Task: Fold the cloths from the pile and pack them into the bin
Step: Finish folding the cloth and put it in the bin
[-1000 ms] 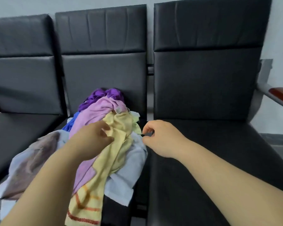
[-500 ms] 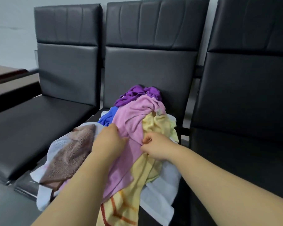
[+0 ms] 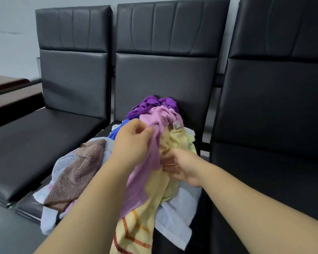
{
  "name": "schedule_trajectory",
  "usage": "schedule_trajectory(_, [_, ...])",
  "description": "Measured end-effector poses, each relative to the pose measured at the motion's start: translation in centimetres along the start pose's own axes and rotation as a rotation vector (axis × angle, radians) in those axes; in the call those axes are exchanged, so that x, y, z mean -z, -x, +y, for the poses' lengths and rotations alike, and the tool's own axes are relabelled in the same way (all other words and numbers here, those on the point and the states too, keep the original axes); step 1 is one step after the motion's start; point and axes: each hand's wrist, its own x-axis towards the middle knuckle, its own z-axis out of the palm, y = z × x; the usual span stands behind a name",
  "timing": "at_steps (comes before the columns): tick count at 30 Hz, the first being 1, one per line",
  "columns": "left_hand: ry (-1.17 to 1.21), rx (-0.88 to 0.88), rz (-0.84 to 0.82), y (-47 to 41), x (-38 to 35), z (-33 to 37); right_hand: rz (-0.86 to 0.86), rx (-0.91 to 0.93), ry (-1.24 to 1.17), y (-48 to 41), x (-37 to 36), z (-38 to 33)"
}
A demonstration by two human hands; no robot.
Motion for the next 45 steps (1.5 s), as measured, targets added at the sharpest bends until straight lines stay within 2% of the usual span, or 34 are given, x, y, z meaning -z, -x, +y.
schedule_trajectory(2, [0.186, 0.024, -0.108, 0.6, -0.2, 0.7, 0.027, -0.003, -0.302, 0.0, 1.1, -1.2])
schedule_trajectory(5, [0.319, 0.049, -0.224, 1.5, -0.6, 1.4, -0.080, 0.070, -0.473, 0.7, 2.0, -3.6])
schedule_trajectory(9, [0.421, 0.051, -0.253, 1.8, -0.8, 1.8, -0.086, 0.097, -0.369, 0.9, 2.5, -5.0])
schedule_trajectory(15, [0.292, 0.059, -0.009, 1.0, -0.4, 1.0, 0.004, 0.206, 0.001, 2.3, 3.0, -6.9])
schedule_trajectory(17, [0.277, 0.035, -0.085, 0.7, 0.1, 0.4, 0.048, 0.284, 0.043, 2.8, 3.3, -8.1])
schedule_trajectory(19, [0.098, -0.034, -0.271, 0.7, 0.6, -0.4, 0.073, 0.353, 0.035, 3.3, 3.7, -9.3])
schedule_trajectory(21, [-0.217, -0.026, -0.436, 0.9, 0.8, -1.1, 0.096, 0.399, 0.047, 3.6, 4.0, -10.2])
schedule_trajectory(23, [-0.537, 0.084, -0.535, 0.8, 1.0, -1.8, 0.139, 0.433, 0.120, 3.8, 4.4, -10.7])
schedule_trajectory(25, [-0.613, 0.226, -0.544, 0.8, 1.4, -2.1, 0.146, 0.424, 0.198, 4.1, 4.8, -10.7])
schedule_trajectory(26, [-0.491, 0.307, -0.542, 0.8, 1.6, -2.1, 0.127, 0.405, 0.226, 4.4, 4.9, -10.5])
schedule_trajectory(28, [-0.051, 0.476, -0.571, 0.9, 1.6, -1.4, 0.066, 0.362, 0.232, 5.3, 5.0, -10.0])
schedule_trajectory(30, [0.355, 0.483, -0.576, 1.2, 0.9, -0.4, 0.010, 0.322, 0.171, 6.2, 5.0, -9.2])
schedule_trajectory(31, [0.475, 0.449, -0.565, 1.4, 0.4, 0.3, -0.024, 0.305, 0.129, 6.7, 5.1, -8.9])
schedule_trajectory(34, [0.641, 0.344, -0.553, 2.1, -1.2, 2.5, -0.159, 0.269, 0.014, 8.2, 6.1, -7.8])
schedule_trajectory(36, [0.726, 0.328, -0.574, 2.5, -2.3, 3.4, -0.187, 0.271, -0.025, 9.5, 7.1, -7.2])
schedule_trajectory(40, [0.849, 0.360, -0.717, 4.1, -5.7, 5.4, -0.036, 0.326, 0.052, 13.0, 10.1, -6.1])
schedule_trajectory(45, [0.943, 0.363, -0.897, 7.4, -11.9, 8.1, 0.180, 0.300, -0.030, 17.8, 15.9, -3.3])
